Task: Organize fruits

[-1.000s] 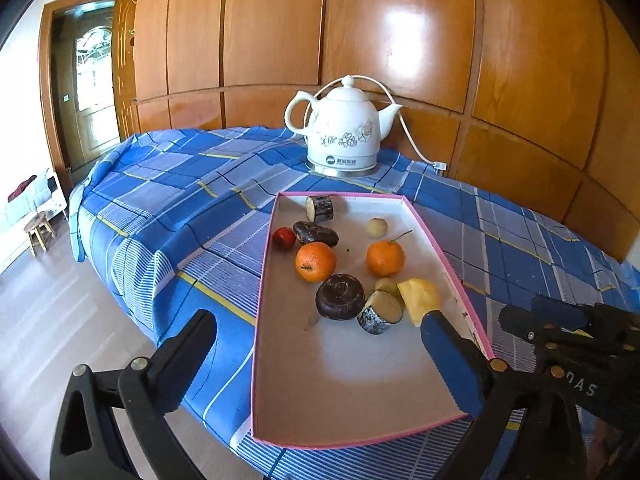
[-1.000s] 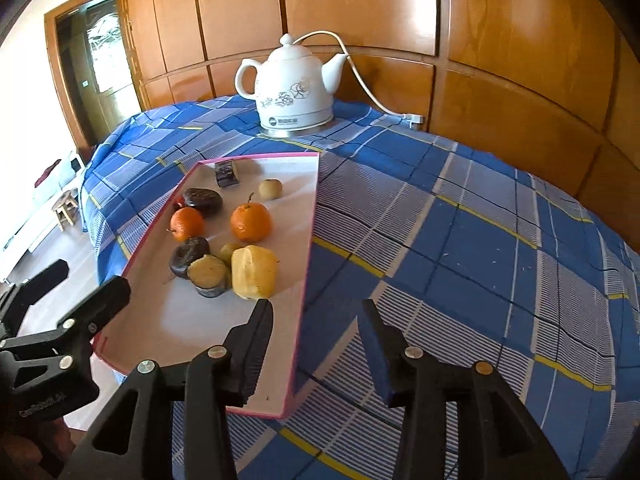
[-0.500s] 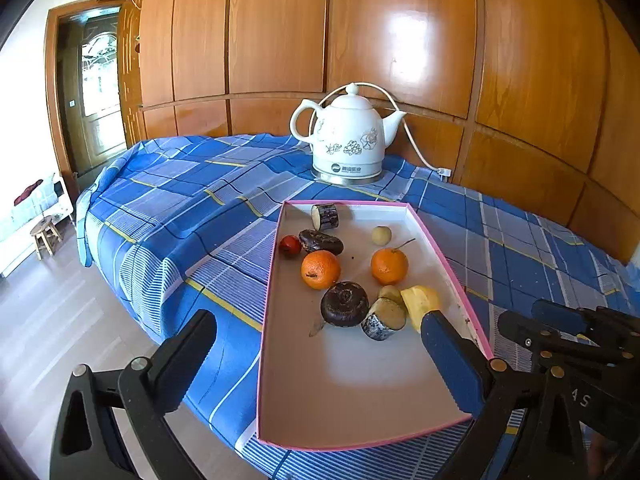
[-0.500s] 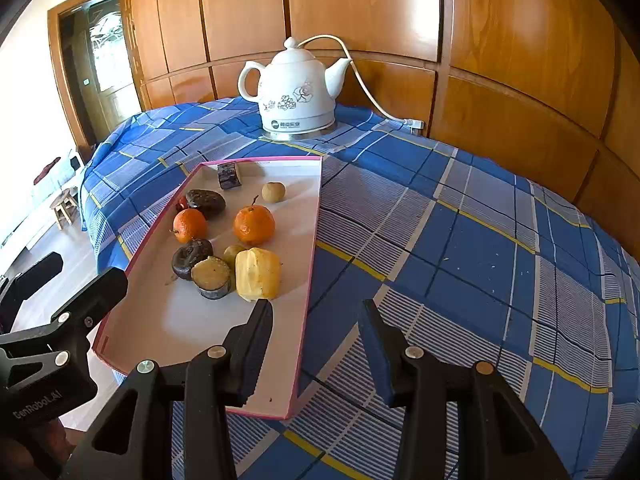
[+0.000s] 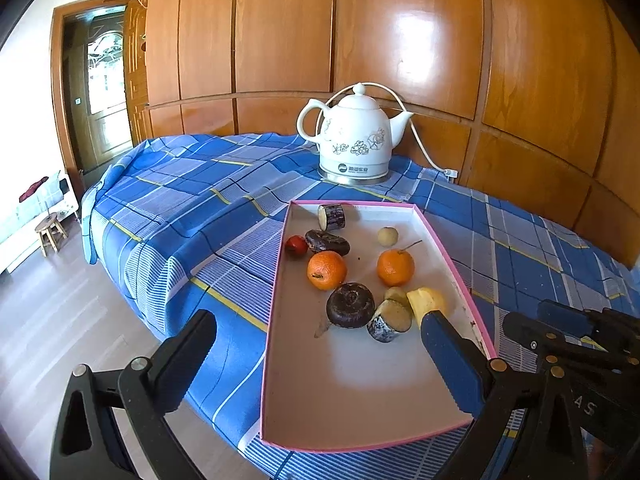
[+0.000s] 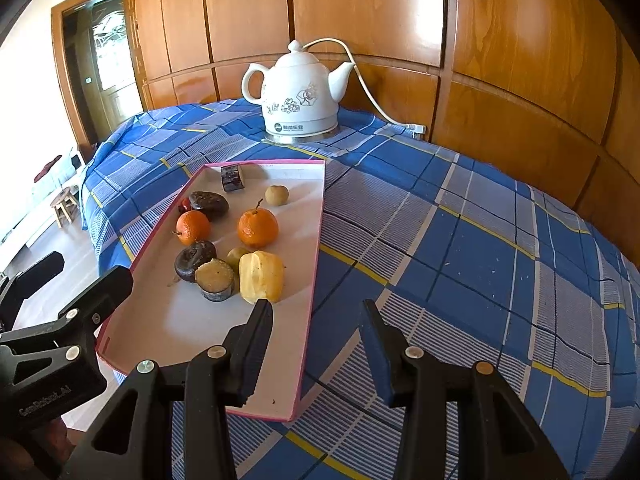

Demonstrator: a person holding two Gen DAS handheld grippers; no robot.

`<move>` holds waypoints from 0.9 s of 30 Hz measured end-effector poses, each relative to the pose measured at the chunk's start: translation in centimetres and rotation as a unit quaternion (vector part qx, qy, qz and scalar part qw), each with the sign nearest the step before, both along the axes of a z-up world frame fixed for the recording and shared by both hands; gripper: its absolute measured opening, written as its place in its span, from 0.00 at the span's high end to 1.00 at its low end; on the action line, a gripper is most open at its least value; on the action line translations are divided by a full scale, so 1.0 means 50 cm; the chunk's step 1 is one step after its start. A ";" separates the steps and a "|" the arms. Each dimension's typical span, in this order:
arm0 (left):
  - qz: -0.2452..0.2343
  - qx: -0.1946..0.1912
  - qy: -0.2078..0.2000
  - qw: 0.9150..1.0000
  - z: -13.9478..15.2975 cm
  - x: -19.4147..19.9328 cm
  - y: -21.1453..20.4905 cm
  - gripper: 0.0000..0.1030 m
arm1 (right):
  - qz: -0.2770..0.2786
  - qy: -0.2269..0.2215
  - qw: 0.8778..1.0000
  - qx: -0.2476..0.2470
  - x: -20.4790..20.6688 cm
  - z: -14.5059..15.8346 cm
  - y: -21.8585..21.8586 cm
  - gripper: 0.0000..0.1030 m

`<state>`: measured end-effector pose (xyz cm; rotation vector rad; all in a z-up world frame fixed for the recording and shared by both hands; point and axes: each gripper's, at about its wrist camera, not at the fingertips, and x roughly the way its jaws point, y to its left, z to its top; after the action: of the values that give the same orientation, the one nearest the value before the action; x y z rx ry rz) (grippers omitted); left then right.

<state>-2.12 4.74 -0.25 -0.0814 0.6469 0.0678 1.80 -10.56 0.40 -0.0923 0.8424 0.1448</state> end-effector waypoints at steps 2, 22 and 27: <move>0.002 -0.004 -0.002 1.000 0.001 -0.001 0.002 0.00 | 0.000 -0.002 1.000 -0.001 -0.001 0.001 0.001 0.56; 0.005 0.003 -0.014 1.000 0.009 -0.009 0.006 0.00 | 0.004 -0.009 1.000 -0.005 -0.002 0.005 0.008 0.56; 0.006 0.002 -0.015 1.000 0.009 -0.009 0.006 0.00 | 0.004 -0.010 1.000 -0.005 -0.002 0.006 0.008 0.56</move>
<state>-2.57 5.02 0.18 -0.0832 0.6164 0.0793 1.68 -10.14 0.70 -0.1063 0.8227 0.1463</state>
